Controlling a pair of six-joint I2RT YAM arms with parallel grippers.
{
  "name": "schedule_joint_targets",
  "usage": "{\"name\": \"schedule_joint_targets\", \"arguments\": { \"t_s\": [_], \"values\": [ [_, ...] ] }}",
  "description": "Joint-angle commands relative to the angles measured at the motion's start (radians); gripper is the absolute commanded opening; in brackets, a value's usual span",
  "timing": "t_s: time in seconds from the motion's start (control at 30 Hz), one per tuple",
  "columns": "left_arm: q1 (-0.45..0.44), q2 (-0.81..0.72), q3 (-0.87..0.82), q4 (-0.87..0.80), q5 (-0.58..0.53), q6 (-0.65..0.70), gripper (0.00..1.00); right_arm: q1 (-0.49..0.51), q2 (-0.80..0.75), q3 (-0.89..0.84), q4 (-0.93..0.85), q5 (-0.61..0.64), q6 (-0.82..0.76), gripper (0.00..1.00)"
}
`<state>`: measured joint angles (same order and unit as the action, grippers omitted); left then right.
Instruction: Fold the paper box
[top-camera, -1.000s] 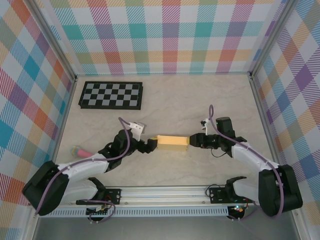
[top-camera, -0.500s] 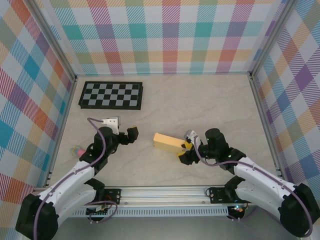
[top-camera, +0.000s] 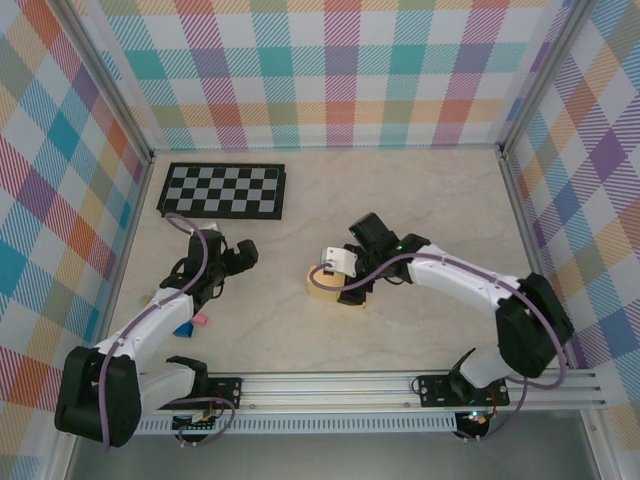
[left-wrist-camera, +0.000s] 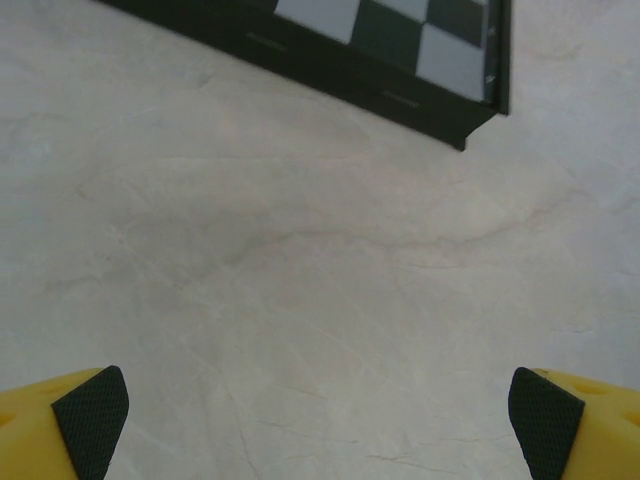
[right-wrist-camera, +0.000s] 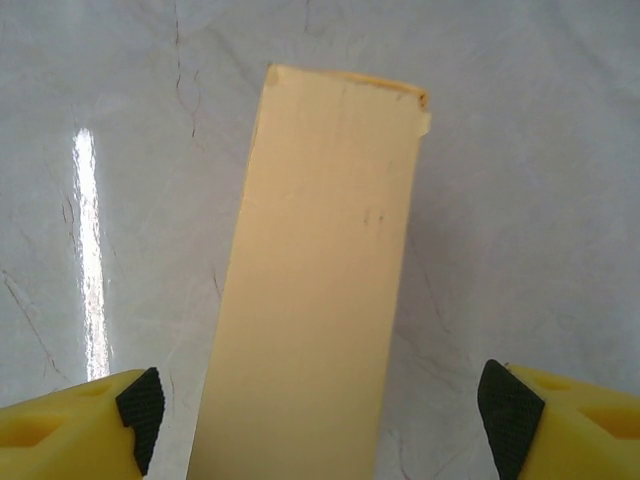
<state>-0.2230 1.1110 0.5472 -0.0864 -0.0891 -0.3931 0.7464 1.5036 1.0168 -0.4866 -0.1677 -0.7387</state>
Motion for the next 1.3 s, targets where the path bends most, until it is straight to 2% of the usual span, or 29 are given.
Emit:
{"name": "schedule_joint_targets", "arguments": {
  "t_s": [0.0,0.13,0.23,0.37,0.43,0.53,0.57,0.6,0.67,0.73,0.8,0.9,0.93,1.0,1.07,1.1,1.13,1.17,1.2,1.27],
  "values": [
    [0.026,0.009,0.016,-0.043,0.004,-0.045,1.0,0.017,0.068,0.048,-0.046,0.07,-0.054,0.69],
    [0.037,0.018,0.033,-0.056,0.016,-0.026,1.0,0.103,0.083,-0.011,0.183,0.325,-0.121,0.56],
    [0.043,0.036,0.062,-0.074,0.011,-0.001,1.0,0.153,0.086,-0.069,0.355,0.453,-0.224,0.44],
    [0.051,0.047,0.098,-0.09,-0.008,0.023,1.0,0.215,0.103,-0.176,0.609,0.633,-0.379,0.34],
    [0.053,0.046,0.109,-0.087,-0.017,0.031,1.0,0.236,0.11,-0.225,0.708,0.69,-0.399,0.37],
    [0.053,0.047,0.118,-0.087,-0.041,0.043,1.0,0.257,0.126,-0.272,0.74,0.755,-0.375,0.37],
    [0.053,0.049,0.118,-0.087,-0.054,0.043,1.0,0.264,0.124,-0.29,0.747,0.755,-0.36,0.43],
    [0.053,0.051,0.121,-0.084,-0.067,0.049,1.0,0.272,0.11,-0.299,0.703,0.713,-0.323,0.55],
    [0.053,0.058,0.128,-0.085,-0.088,0.07,1.0,0.288,0.044,-0.316,0.608,0.609,-0.252,0.64],
    [0.053,0.065,0.144,-0.099,-0.123,0.105,1.0,0.296,-0.077,-0.333,0.493,0.481,-0.209,0.64],
    [0.052,0.066,0.157,-0.111,-0.167,0.136,1.0,0.298,-0.191,-0.368,0.468,0.418,-0.197,0.67],
    [0.053,0.038,0.152,-0.088,-0.194,0.198,1.0,0.293,-0.342,-0.385,0.393,0.338,-0.205,0.78],
    [0.053,0.025,0.142,-0.066,-0.207,0.213,1.0,0.292,-0.389,-0.384,0.36,0.307,-0.229,0.77],
    [0.053,0.012,0.118,-0.032,-0.262,0.21,1.0,0.286,-0.439,-0.379,0.34,0.291,-0.229,0.84],
    [0.053,0.011,0.094,0.015,-0.293,0.229,1.0,0.207,-0.473,-0.35,0.324,0.187,-0.098,0.87],
    [0.052,0.013,0.076,0.052,-0.29,0.248,1.0,0.115,-0.491,-0.335,0.34,0.074,0.044,0.87],
    [0.053,0.016,0.054,0.1,-0.27,0.282,1.0,-0.024,-0.504,-0.334,0.377,-0.044,0.194,0.93],
    [0.053,0.019,0.023,0.161,-0.229,0.326,1.0,-0.117,-0.521,-0.366,0.458,-0.117,0.311,1.0],
    [0.053,0.019,-0.007,0.224,-0.172,0.375,1.0,-0.173,-0.54,-0.407,0.549,-0.107,0.404,1.0],
    [0.053,0.026,-0.05,0.326,-0.058,0.467,1.0,-0.282,-0.561,-0.482,0.698,-0.008,0.563,1.0]
  ]
}}
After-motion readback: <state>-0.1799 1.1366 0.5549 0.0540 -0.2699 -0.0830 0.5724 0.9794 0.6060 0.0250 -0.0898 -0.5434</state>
